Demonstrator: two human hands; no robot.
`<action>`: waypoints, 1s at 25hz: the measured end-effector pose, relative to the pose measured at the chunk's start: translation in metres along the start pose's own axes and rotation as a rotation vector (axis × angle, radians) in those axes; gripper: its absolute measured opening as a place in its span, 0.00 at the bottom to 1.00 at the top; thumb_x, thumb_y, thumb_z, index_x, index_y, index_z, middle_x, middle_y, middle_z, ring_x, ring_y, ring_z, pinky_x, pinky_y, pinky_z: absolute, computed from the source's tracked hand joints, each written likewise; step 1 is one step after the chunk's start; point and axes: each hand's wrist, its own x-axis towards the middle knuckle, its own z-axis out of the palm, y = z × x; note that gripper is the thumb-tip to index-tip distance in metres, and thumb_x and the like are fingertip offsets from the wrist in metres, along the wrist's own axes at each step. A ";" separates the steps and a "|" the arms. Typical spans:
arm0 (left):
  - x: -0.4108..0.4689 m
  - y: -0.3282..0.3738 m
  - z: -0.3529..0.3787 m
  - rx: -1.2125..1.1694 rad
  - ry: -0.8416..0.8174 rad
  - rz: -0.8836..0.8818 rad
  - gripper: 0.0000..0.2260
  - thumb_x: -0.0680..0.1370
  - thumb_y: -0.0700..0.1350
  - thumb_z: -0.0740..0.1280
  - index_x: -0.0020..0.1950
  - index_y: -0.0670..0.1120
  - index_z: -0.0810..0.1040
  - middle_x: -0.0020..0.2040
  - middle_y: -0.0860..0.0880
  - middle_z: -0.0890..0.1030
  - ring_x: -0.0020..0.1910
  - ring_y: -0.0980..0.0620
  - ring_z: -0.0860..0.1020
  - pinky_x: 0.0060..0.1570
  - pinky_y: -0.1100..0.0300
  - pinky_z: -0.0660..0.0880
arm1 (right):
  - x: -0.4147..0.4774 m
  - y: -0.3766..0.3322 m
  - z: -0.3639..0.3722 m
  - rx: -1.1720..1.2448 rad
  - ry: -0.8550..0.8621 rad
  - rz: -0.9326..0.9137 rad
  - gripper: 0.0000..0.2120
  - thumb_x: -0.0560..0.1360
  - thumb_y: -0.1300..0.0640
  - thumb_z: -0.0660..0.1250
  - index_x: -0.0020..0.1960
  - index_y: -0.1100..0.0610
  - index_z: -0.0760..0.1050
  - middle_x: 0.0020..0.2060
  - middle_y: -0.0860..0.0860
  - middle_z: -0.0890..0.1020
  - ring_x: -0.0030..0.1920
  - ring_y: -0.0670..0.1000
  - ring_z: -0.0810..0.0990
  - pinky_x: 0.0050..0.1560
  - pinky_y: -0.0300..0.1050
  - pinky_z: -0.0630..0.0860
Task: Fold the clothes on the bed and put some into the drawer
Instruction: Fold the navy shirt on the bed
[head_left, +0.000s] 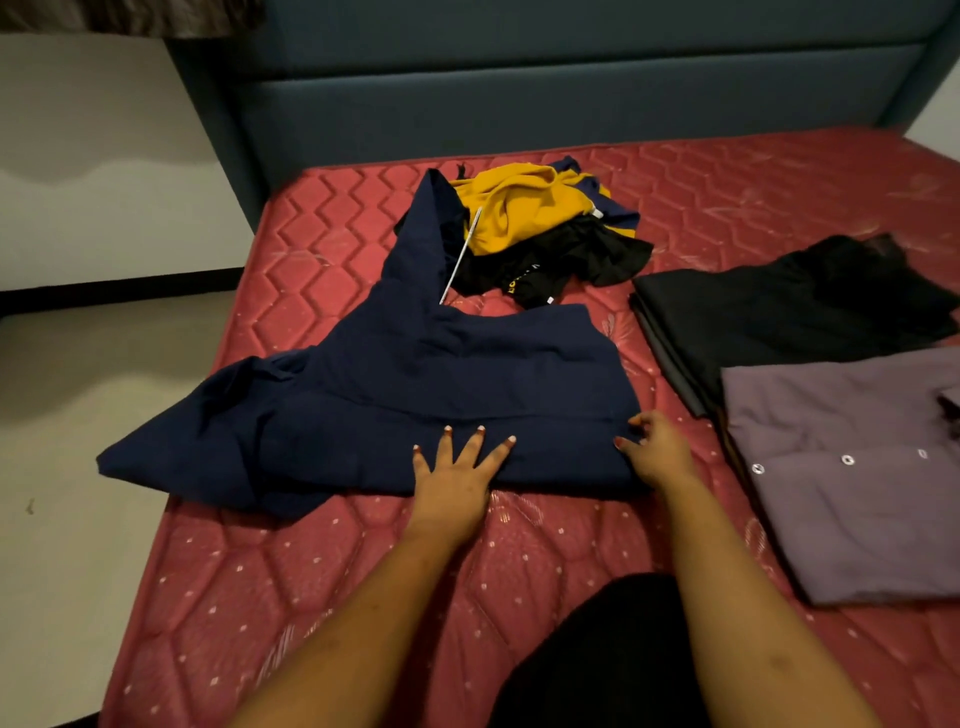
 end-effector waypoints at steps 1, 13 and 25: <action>-0.002 0.002 -0.001 0.007 -0.023 -0.006 0.30 0.82 0.46 0.53 0.76 0.64 0.40 0.80 0.52 0.47 0.77 0.38 0.44 0.68 0.29 0.46 | -0.004 -0.004 -0.004 -0.029 0.013 -0.023 0.17 0.74 0.60 0.71 0.61 0.60 0.71 0.58 0.60 0.78 0.57 0.60 0.77 0.53 0.48 0.70; -0.037 0.045 0.002 0.002 -0.206 0.013 0.28 0.82 0.58 0.52 0.75 0.65 0.37 0.79 0.53 0.38 0.76 0.38 0.37 0.69 0.32 0.40 | -0.037 -0.031 -0.020 -0.618 0.263 -0.132 0.21 0.77 0.62 0.59 0.69 0.52 0.67 0.66 0.54 0.71 0.66 0.59 0.70 0.61 0.54 0.68; -0.125 -0.143 0.018 -0.418 0.447 -0.277 0.14 0.71 0.45 0.68 0.56 0.50 0.80 0.56 0.49 0.79 0.56 0.45 0.77 0.57 0.55 0.73 | -0.119 -0.109 0.147 -0.848 -0.360 -0.958 0.24 0.80 0.51 0.51 0.75 0.48 0.60 0.73 0.51 0.65 0.72 0.56 0.63 0.67 0.53 0.65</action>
